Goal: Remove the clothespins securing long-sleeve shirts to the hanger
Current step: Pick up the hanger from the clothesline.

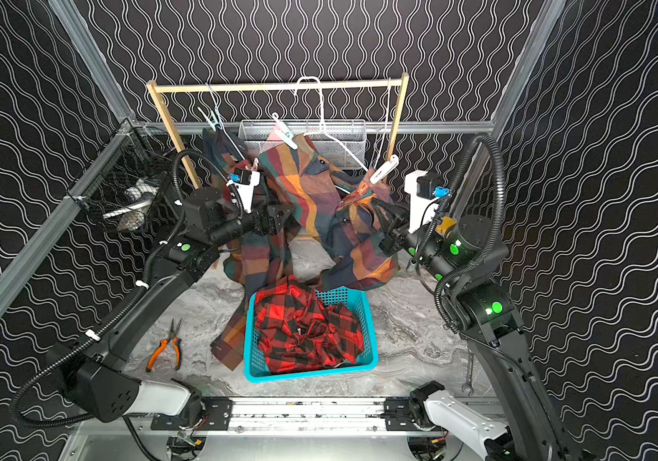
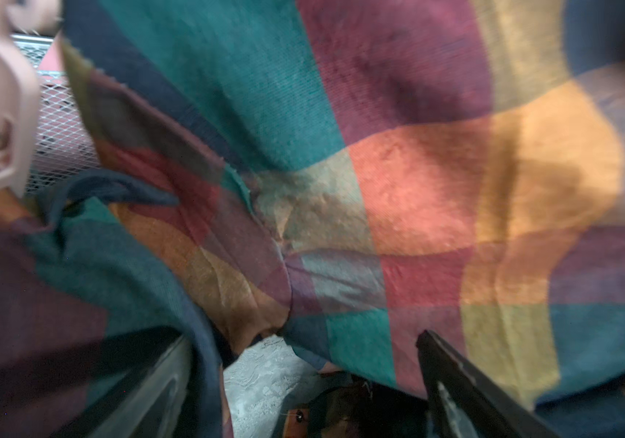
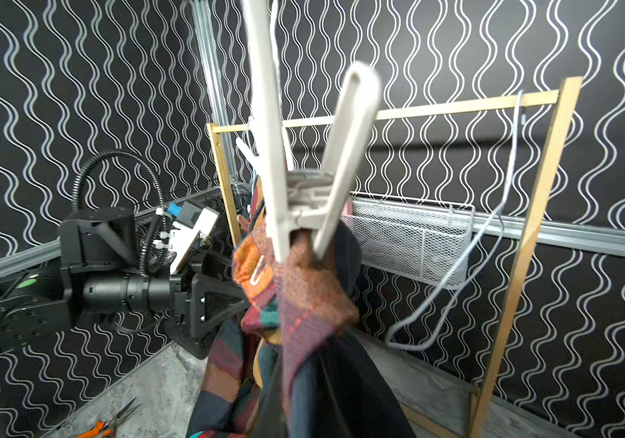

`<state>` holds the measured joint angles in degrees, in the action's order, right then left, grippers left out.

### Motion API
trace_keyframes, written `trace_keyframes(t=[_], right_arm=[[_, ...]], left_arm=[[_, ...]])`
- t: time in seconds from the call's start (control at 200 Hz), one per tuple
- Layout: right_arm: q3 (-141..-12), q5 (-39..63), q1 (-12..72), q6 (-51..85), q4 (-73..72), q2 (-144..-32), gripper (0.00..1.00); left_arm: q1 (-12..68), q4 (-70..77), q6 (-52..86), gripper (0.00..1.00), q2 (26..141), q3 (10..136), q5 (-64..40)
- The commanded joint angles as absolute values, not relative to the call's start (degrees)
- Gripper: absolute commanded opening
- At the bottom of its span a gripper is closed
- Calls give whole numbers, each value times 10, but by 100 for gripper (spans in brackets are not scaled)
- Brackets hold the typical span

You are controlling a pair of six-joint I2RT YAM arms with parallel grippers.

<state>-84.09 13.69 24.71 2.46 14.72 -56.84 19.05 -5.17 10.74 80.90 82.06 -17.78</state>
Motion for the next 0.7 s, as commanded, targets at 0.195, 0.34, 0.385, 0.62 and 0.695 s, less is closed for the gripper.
trace_keyframes(t=[0.195, 0.34, 0.385, 0.62, 0.695], right_arm=[[-837, 186, 248, 62, 55, -577, 0], [-838, 193, 248, 67, 50, -584, 0], [-839, 194, 248, 67, 51, -586, 0], [-839, 191, 247, 67, 49, -598, 0], [-838, 180, 248, 66, 50, -602, 0]], left_arm=[[191, -7, 149, 51, 822, 851, -251], [192, 7, 167, 18, 817, 860, -277], [192, 8, 172, 10, 815, 864, -286], [192, -16, 158, 4, 791, 871, -276], [192, -37, 140, 9, 786, 861, -248]])
